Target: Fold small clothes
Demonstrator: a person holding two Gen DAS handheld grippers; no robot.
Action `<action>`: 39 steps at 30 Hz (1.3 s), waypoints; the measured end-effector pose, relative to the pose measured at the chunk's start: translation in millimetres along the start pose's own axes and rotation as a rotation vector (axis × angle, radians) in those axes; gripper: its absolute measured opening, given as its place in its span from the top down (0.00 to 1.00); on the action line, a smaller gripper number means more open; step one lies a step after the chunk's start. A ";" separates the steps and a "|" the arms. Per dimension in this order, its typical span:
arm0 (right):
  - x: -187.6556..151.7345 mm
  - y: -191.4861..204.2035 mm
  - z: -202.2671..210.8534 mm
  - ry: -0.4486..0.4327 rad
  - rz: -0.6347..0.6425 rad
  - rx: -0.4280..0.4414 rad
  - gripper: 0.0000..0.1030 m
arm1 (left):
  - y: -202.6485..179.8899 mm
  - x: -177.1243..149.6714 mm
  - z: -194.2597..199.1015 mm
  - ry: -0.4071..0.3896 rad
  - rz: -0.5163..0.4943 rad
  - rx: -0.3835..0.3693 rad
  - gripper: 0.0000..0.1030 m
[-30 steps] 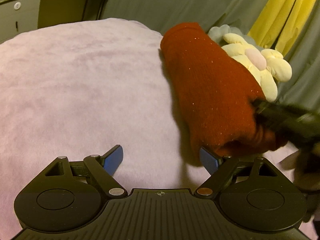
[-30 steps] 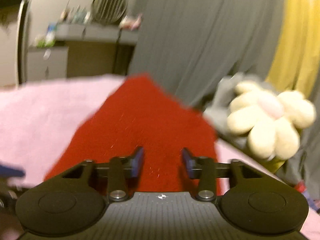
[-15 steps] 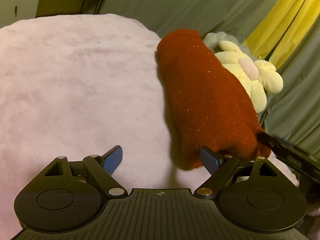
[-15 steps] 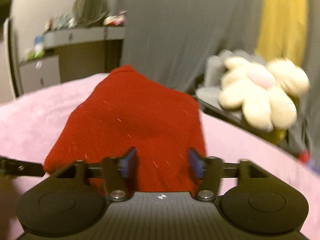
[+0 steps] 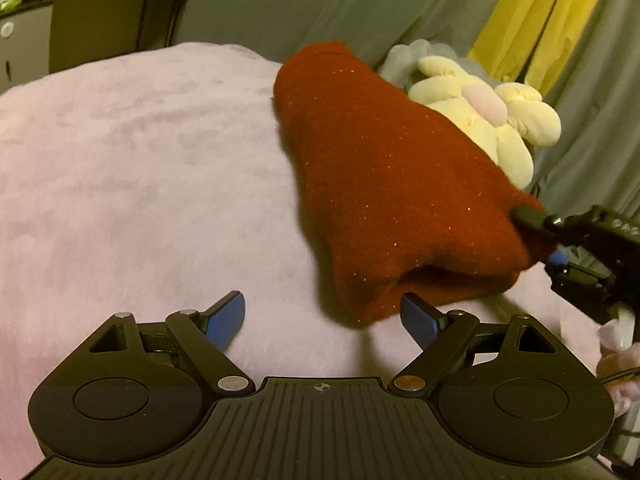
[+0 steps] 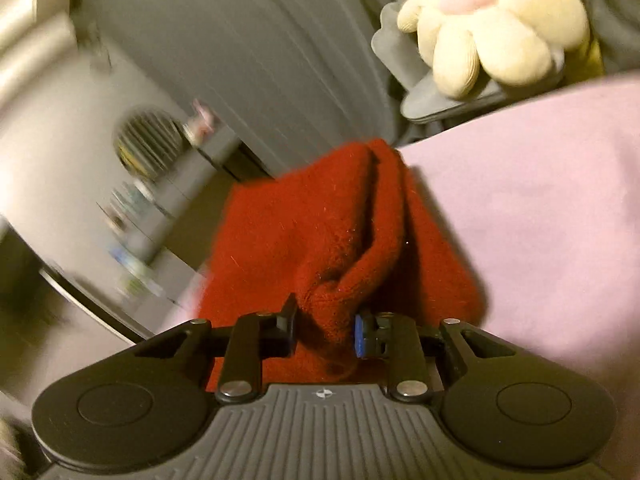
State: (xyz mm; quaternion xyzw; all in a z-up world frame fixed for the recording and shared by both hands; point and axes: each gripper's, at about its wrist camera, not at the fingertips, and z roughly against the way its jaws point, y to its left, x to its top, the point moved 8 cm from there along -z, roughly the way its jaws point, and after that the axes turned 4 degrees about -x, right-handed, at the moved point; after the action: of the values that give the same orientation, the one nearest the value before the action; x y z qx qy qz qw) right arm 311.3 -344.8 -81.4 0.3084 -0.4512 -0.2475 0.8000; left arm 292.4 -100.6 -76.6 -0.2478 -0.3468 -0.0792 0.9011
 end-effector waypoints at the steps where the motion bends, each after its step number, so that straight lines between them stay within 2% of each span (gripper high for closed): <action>1: 3.0 -10.5 1.5 -0.017 -0.070 0.046 0.77 | -0.9 1.2 -1.2 0.000 0.004 0.001 0.13; 2: 5.4 -23.3 0.7 -0.029 -0.098 0.012 0.77 | -2.3 2.6 -2.2 -0.004 0.012 0.001 0.13; 4: 12.1 -39.2 -4.7 -0.029 -0.061 -0.084 0.77 | -8.7 5.9 -6.3 -0.002 0.018 -0.017 0.13; 7: 11.5 -31.8 -6.4 -0.033 -0.005 -0.100 0.77 | -22.6 6.5 -17.7 0.005 -0.041 -0.011 0.13; 9: 13.7 -19.9 -6.8 -0.051 0.052 -0.097 0.77 | -23.9 6.7 -25.2 -0.003 -0.088 0.054 0.14; 10: 13.5 -15.5 -5.6 -0.059 0.072 -0.094 0.77 | -19.6 7.5 -27.5 -0.014 -0.095 0.112 0.14; 12: 14.5 -18.7 -6.9 -0.061 0.113 -0.129 0.77 | -5.6 9.1 -28.4 -0.028 -0.041 0.174 0.11; 13: 12.3 -23.4 -10.4 -0.042 0.142 -0.189 0.76 | 0.4 8.3 -28.8 -0.021 -0.007 0.184 0.10; 14: 10.3 -31.5 -19.4 -0.015 0.175 -0.258 0.74 | 3.8 6.6 -29.5 -0.006 0.020 0.170 0.10; 15: 5.6 -37.8 -26.6 0.007 0.189 -0.276 0.74 | 5.5 5.7 -28.9 0.005 0.026 0.153 0.10; 17: 4.0 -39.4 -29.0 0.004 0.188 -0.269 0.70 | 3.8 6.0 -22.1 0.034 -0.011 0.097 0.10; 19: 11.3 -36.1 -22.9 0.013 0.187 -0.251 0.61 | 8.1 9.0 -8.5 0.076 -0.015 -0.018 0.11; 21: 19.5 -35.3 -10.2 0.010 0.172 -0.241 0.32 | 20.6 19.0 9.9 0.083 0.021 -0.132 0.10; 23: 33.4 -36.3 1.5 -0.027 0.153 -0.220 0.18 | 36.0 37.9 21.9 0.044 0.108 -0.169 0.10; 24: 41.0 -37.2 4.8 -0.036 0.126 -0.178 0.16 | 44.2 49.2 24.2 0.018 0.163 -0.176 0.10; 26: 52.3 -40.2 0.7 -0.022 0.050 -0.114 0.12 | 50.5 68.9 16.8 -0.016 0.257 -0.258 0.08; 27: 58.7 -39.9 -6.0 -0.002 0.021 -0.073 0.05 | 50.4 77.0 6.8 -0.024 0.300 -0.298 0.08; 28: 64.7 -39.1 -16.8 0.029 0.005 -0.023 0.04 | 49.1 82.3 -5.8 -0.013 0.343 -0.318 0.08; 31: 72.6 -48.1 -56.5 0.154 -0.034 0.004 0.04 | 33.6 90.1 -41.6 0.041 0.367 -0.400 0.08; 33: 72.7 -55.1 -75.6 0.215 -0.059 0.017 0.04 | 27.7 92.8 -60.0 0.062 0.350 -0.410 0.08; 35: 74.5 -63.2 -89.8 0.233 -0.085 0.037 0.04 | 25.4 94.0 -75.6 0.070 0.334 -0.420 0.06; 37: 71.2 -71.3 -102.2 0.263 -0.165 0.098 0.08 | 23.7 100.5 -91.5 0.073 0.341 -0.432 0.09; 39: 64.4 -71.5 -107.9 0.266 -0.197 0.133 0.19 | 26.3 104.4 -106.2 0.072 0.370 -0.425 0.13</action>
State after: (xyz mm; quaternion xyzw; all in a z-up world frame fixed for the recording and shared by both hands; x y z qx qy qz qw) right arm 427.5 -408.2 -139.4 0.4334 -0.3243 -0.2511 0.8025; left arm 440.9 -128.1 -85.1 -0.4873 -0.2389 0.0070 0.8399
